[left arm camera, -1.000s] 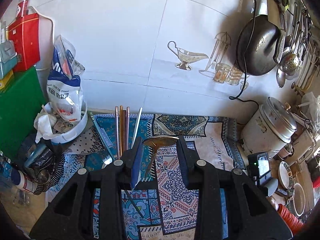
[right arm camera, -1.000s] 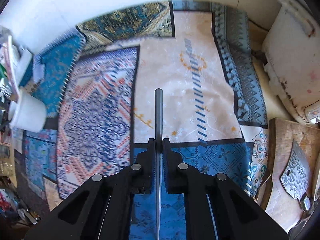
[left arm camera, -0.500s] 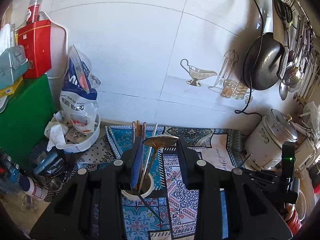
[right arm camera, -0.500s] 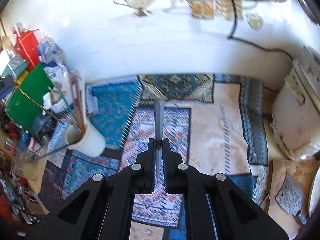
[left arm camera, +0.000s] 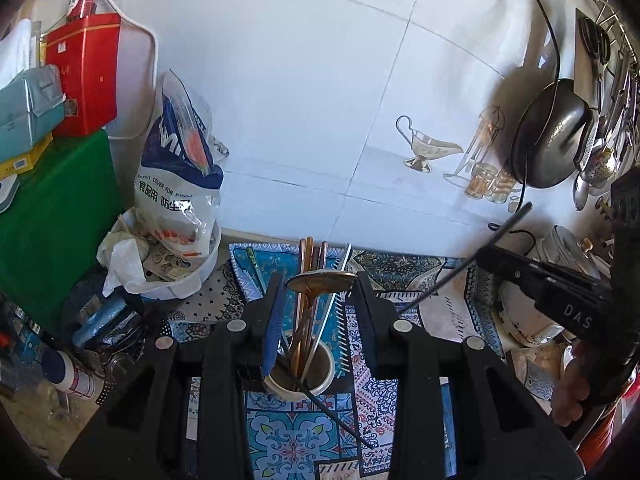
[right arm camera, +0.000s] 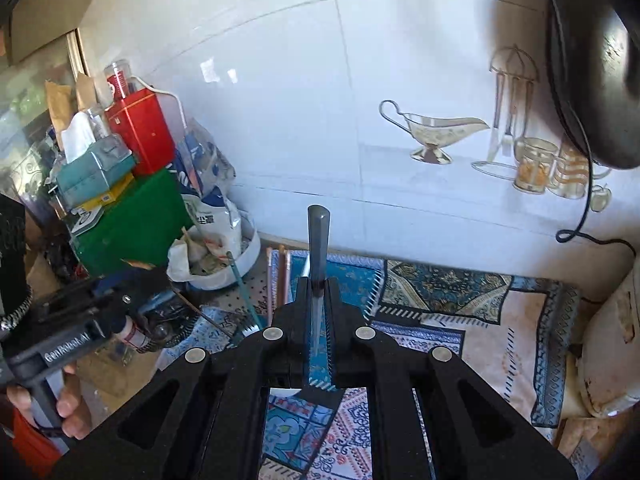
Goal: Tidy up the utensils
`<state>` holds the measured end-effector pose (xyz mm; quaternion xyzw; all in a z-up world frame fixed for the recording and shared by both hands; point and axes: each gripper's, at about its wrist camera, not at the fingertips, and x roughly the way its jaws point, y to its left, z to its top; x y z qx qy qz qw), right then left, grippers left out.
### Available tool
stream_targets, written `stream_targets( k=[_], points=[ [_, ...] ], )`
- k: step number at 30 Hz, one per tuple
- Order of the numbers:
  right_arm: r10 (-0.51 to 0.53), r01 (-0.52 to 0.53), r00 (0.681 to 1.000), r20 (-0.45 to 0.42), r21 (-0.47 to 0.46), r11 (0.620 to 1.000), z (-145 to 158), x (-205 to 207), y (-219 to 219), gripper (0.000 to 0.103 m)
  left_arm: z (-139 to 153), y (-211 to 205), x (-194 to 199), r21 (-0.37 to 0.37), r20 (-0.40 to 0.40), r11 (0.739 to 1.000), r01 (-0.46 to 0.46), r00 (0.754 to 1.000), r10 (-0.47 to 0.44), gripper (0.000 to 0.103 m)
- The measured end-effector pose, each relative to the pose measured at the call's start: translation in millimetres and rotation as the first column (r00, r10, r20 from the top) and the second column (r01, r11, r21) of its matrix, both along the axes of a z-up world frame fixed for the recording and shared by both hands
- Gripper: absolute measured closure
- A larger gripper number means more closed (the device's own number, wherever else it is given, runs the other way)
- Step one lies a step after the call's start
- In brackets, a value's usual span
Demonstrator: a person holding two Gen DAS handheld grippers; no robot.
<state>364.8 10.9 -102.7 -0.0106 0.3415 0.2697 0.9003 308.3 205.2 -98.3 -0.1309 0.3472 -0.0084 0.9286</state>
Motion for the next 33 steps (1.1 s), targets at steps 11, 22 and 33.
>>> stream_targets(
  k=[11, 22, 33],
  points=[
    [0.064, -0.075, 0.989, -0.133, -0.080, 0.994, -65, 9, 63, 0.097, -75, 9, 28, -0.029, -0.175, 0.999, 0.033, 0.984, -0.038, 0.070],
    [-0.042, 0.014, 0.981, -0.190, -0.144, 0.990, -88, 7, 70, 0.090, -90, 18, 34, -0.042, -0.228, 0.992, 0.120, 0.965, -0.126, 0.070],
    [-0.140, 0.143, 0.989, 0.047, -0.063, 0.988, -8, -73, 37, 0.079, -1, -2, -30, 0.035, -0.016, 0.987, 0.159, 0.987, -0.158, 0.067]
  ],
)
